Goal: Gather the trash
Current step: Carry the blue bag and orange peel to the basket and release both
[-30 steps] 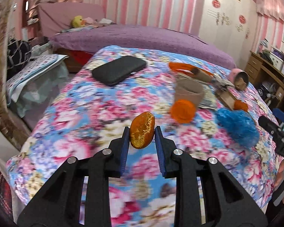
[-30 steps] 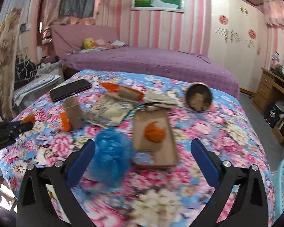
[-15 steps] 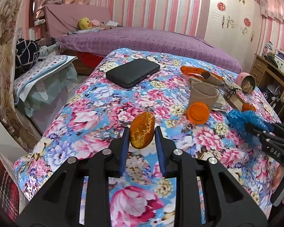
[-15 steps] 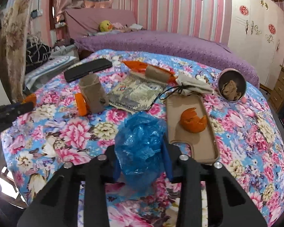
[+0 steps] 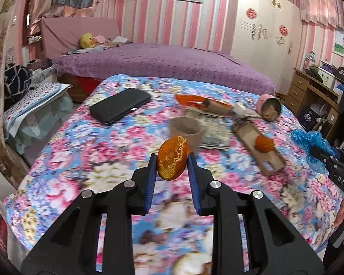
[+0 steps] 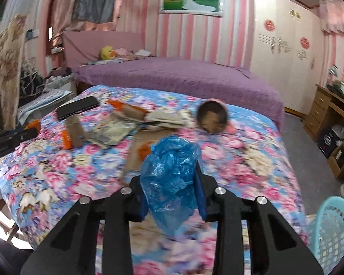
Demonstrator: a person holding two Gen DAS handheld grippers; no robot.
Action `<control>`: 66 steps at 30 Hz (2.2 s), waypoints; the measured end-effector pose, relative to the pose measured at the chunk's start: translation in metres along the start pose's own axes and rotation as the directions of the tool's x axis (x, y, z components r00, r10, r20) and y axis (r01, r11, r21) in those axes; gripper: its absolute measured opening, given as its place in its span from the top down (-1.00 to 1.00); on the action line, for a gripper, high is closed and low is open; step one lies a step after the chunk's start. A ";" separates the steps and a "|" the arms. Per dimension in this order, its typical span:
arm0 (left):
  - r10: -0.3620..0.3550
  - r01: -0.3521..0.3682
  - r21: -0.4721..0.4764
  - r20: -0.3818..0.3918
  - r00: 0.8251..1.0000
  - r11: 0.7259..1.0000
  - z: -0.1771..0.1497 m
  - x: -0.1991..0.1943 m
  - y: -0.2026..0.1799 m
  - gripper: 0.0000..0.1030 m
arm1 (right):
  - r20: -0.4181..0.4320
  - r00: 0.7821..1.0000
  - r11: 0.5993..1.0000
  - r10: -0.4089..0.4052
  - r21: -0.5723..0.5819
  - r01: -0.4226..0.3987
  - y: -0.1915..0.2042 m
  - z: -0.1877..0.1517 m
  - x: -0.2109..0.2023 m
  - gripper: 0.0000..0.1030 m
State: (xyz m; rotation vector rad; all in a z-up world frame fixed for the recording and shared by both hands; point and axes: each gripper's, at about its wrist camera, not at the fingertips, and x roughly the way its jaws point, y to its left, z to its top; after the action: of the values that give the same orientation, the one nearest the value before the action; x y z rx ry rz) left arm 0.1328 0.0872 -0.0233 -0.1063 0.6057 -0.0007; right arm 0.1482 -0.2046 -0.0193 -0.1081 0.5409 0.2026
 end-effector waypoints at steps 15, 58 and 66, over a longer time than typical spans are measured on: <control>-0.116 0.115 0.064 0.005 0.993 0.991 0.003 0.009 -0.106 0.50 | -0.008 0.994 0.990 -0.110 0.091 0.110 -0.094 -0.018 -0.022 0.36; -0.437 0.467 0.218 -0.172 0.883 0.857 -0.067 0.017 -0.422 0.50 | -0.108 0.903 0.856 -0.415 0.290 0.428 -0.343 -0.126 -0.142 0.36; -0.455 0.488 0.278 -0.178 0.872 0.827 -0.076 0.012 -0.471 0.38 | -0.098 0.903 0.847 -0.419 0.315 0.428 -0.347 -0.128 -0.145 0.36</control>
State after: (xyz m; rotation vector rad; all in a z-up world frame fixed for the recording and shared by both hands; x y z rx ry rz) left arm 0.1143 -0.3890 -0.0449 0.0578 0.6639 -0.5916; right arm 0.0384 -0.5861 -0.0362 0.0983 0.5560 -0.3260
